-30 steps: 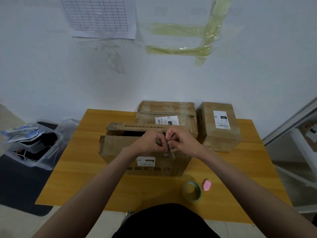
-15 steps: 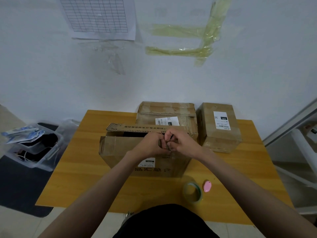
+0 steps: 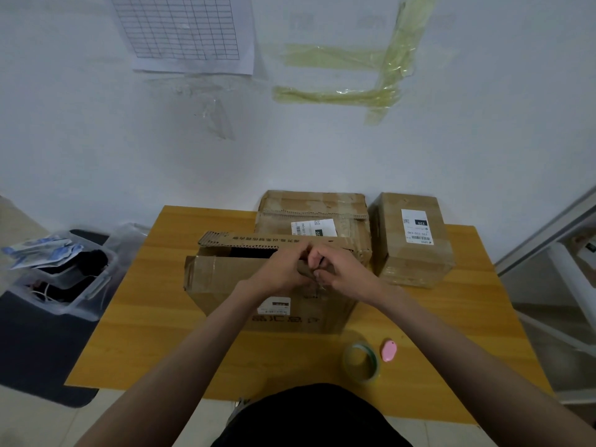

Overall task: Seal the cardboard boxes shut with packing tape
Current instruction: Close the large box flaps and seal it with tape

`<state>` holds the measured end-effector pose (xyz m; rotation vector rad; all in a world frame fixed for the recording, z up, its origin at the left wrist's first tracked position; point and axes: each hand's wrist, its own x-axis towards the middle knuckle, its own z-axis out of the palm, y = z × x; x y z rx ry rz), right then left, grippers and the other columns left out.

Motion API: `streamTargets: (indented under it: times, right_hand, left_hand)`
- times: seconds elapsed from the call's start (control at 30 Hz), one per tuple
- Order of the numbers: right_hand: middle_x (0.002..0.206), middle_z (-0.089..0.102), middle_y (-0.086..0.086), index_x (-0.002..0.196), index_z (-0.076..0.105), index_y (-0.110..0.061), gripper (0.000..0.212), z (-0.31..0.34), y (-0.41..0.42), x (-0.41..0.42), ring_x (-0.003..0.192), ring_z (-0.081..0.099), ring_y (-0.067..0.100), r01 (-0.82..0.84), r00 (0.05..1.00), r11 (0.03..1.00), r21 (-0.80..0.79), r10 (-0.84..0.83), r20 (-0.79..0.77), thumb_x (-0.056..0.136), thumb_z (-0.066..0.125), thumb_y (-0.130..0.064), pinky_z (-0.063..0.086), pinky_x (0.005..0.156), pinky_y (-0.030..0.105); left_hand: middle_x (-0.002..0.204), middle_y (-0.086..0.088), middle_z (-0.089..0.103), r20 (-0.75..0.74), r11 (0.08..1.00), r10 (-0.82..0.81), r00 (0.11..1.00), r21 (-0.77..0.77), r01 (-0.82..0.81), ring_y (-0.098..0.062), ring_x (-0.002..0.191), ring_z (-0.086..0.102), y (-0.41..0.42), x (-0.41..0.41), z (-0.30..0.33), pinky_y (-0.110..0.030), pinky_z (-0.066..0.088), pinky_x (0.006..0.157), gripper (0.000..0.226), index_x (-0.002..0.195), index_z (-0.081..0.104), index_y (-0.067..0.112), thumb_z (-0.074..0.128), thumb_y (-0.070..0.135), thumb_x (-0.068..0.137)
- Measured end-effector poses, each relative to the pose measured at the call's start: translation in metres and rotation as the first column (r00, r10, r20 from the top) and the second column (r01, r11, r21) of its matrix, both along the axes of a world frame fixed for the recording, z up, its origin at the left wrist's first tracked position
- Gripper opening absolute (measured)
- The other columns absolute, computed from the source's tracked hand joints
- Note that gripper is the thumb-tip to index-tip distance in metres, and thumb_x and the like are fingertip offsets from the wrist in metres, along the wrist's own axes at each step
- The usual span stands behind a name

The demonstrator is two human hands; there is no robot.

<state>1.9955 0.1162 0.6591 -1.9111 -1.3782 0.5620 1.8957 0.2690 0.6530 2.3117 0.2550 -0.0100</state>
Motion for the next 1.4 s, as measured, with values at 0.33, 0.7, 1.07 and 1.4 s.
streamTargets:
  times: [0.33,0.7,1.07,1.4]
  right_hand:
    - [0.100,0.052,-0.009,0.093,0.053,-0.020,0.026,0.000,0.001,-0.001,0.085,0.058,0.005,-0.010,0.999,1.000,0.016,0.009,0.044,0.091,0.061,0.004,0.047,0.074,0.015]
    - [0.099,0.055,-0.006,0.095,0.055,-0.017,0.022,0.001,-0.001,-0.003,0.081,0.063,0.009,0.011,1.000,1.000,0.024,-0.012,0.025,0.092,0.061,0.004,0.055,0.076,0.025]
    - [0.107,0.048,-0.015,0.095,0.052,-0.021,0.020,0.004,-0.004,-0.012,0.090,0.056,0.005,-0.021,0.990,1.000,-0.002,0.021,0.136,0.092,0.062,-0.004,0.051,0.084,0.021]
    - [0.124,0.039,-0.012,0.100,0.039,-0.027,0.031,0.000,-0.007,-0.027,0.085,0.056,0.008,-0.022,0.921,1.000,-0.023,0.029,0.389,0.091,0.063,-0.008,0.054,0.071,0.027]
  left_hand:
    - [0.114,-0.002,0.062,-0.285,0.966,-0.183,0.941,0.126,0.226,-0.020,0.105,0.060,0.026,0.023,0.010,-0.039,0.053,0.094,0.037,0.123,0.054,0.014,0.058,-0.002,0.090]
    - [0.088,0.007,0.063,-0.110,0.985,-0.136,0.985,0.090,0.146,-0.010,0.082,0.058,0.023,0.027,0.010,-0.019,0.042,0.073,0.034,0.090,0.062,0.024,0.055,-0.009,0.092]
    - [0.066,0.008,0.070,-0.038,0.999,-0.013,0.999,0.044,0.014,-0.006,0.064,0.067,0.020,0.024,0.003,-0.028,0.058,0.067,0.025,0.070,0.074,0.018,0.071,0.000,0.087]
    - [0.068,0.014,0.069,-0.009,0.999,0.005,1.000,0.047,-0.005,-0.004,0.064,0.064,0.016,0.017,0.006,-0.017,0.050,0.060,0.047,0.072,0.070,0.041,0.066,-0.004,0.085]
